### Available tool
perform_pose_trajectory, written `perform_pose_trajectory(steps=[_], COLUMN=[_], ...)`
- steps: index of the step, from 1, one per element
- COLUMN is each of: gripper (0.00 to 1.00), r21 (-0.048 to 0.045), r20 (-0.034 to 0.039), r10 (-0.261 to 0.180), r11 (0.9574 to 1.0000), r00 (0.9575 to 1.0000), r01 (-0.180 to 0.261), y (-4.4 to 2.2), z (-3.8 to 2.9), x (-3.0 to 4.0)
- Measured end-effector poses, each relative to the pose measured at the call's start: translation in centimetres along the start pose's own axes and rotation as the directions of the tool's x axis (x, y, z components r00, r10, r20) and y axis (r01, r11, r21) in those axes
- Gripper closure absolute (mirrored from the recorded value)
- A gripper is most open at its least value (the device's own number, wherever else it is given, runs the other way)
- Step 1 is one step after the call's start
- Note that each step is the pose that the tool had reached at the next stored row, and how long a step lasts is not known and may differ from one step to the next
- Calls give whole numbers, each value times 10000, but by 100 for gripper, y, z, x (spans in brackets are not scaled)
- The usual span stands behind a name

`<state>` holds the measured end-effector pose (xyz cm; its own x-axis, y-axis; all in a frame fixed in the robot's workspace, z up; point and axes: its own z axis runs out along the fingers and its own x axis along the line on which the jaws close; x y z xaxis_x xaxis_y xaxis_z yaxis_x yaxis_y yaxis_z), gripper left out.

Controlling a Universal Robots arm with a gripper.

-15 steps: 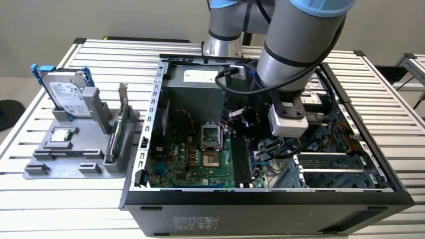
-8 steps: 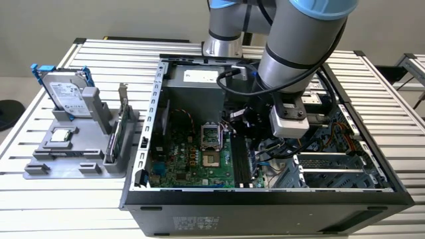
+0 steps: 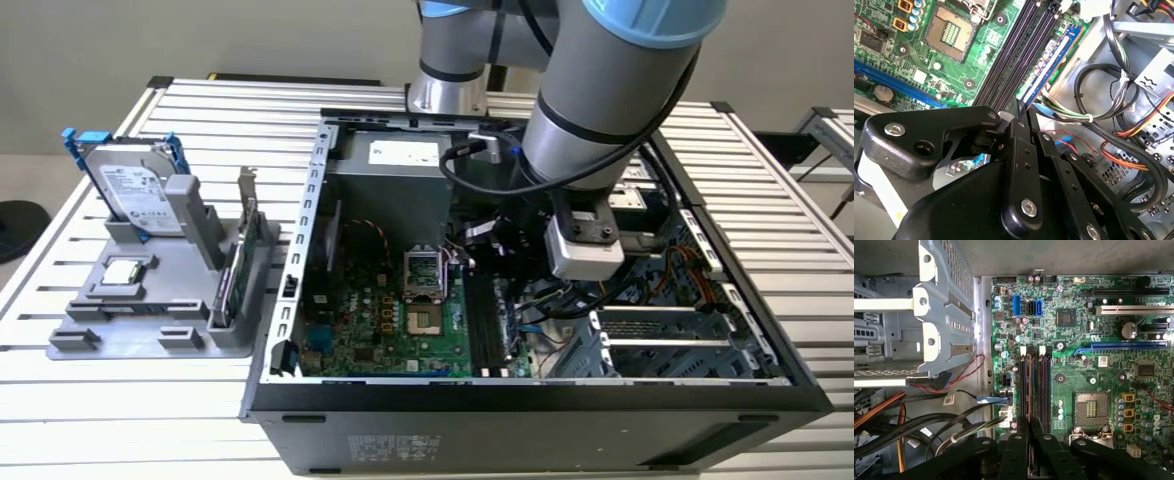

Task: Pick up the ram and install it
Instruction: 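Insert the ram into the slot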

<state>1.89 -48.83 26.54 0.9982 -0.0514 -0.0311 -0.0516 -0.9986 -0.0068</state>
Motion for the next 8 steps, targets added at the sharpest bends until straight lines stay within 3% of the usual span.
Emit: perform_pose_trajectory(steps=[8], gripper=[100], r21=[163], r20=[8], r10=[-6], r11=[9999], r00=[10000], r01=[5], y=[-57], z=[44], x=[1])
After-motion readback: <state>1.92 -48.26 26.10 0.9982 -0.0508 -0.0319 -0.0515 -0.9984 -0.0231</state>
